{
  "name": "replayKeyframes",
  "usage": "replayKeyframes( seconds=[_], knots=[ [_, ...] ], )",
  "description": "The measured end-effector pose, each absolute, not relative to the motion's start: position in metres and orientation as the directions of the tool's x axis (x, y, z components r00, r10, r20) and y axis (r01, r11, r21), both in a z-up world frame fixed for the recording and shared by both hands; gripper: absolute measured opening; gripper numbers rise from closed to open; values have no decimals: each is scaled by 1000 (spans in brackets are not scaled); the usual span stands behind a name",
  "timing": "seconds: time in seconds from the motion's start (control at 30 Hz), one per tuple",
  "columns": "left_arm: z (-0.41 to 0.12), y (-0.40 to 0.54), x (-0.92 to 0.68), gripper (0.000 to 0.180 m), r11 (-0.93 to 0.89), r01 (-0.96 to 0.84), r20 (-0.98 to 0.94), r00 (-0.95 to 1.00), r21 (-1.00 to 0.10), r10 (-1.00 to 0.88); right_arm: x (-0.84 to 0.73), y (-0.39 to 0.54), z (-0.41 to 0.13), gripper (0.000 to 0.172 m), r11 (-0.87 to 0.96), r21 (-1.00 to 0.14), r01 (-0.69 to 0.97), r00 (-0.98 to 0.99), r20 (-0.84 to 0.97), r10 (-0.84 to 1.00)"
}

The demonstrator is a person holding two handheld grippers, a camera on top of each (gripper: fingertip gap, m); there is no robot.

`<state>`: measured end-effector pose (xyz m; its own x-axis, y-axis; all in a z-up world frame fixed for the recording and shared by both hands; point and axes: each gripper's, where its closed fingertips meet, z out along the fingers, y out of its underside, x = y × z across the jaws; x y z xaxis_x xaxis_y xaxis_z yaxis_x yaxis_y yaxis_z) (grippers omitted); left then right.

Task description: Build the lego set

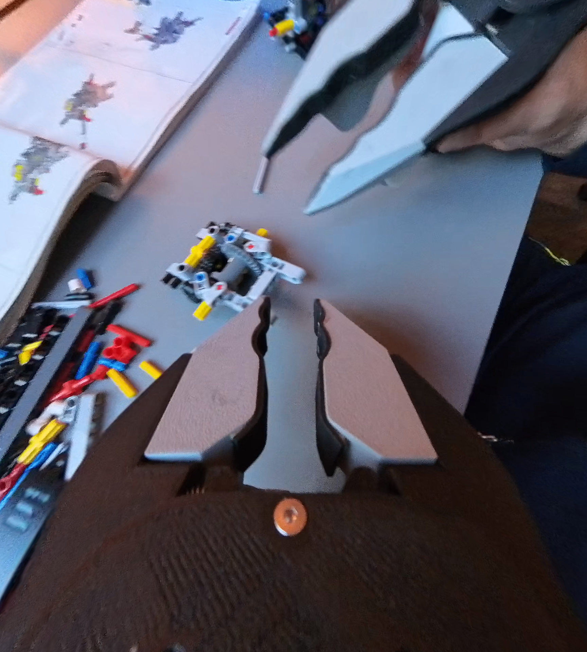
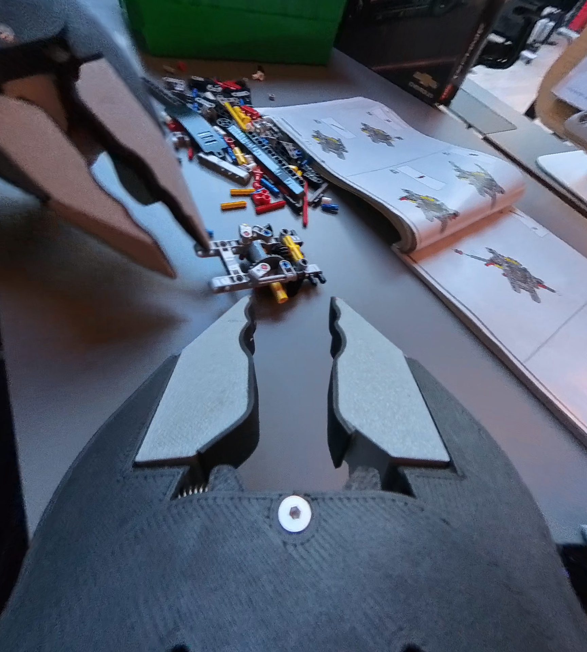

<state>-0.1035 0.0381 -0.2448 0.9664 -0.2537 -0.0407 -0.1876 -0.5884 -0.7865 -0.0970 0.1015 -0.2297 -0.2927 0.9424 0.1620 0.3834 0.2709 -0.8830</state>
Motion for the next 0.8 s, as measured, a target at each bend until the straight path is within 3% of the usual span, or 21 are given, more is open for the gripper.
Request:
replayKeyframes(
  seconds=[0.17, 0.27, 0.43, 0.63, 0.8],
  knots=[
    [-243, 37, -138, 42, -638, -79, 37, 985, -766, -168, -95, 85, -249, 34, 262, -832, 488, -420, 39, 907],
    [-240, 35, -148, 41, -636, -55, 54, 987, -770, -151, -96, 80, -250, 32, 256, -828, 498, -461, -2, 887],
    [-247, -2, -164, 40, -653, -176, -98, 983, -737, -155, -97, 81, -241, 30, 256, -859, 444, -490, 6, 872],
    [-229, -4, -160, 39, -476, -220, -190, 975, -851, -112, -101, 85, -227, 27, 218, -902, 373, -484, 11, 875],
    [-234, 2, -156, 38, -478, -290, -236, 956, -829, -172, -103, 87, -221, 27, 186, -919, 346, -472, 1, 882]
  ],
)
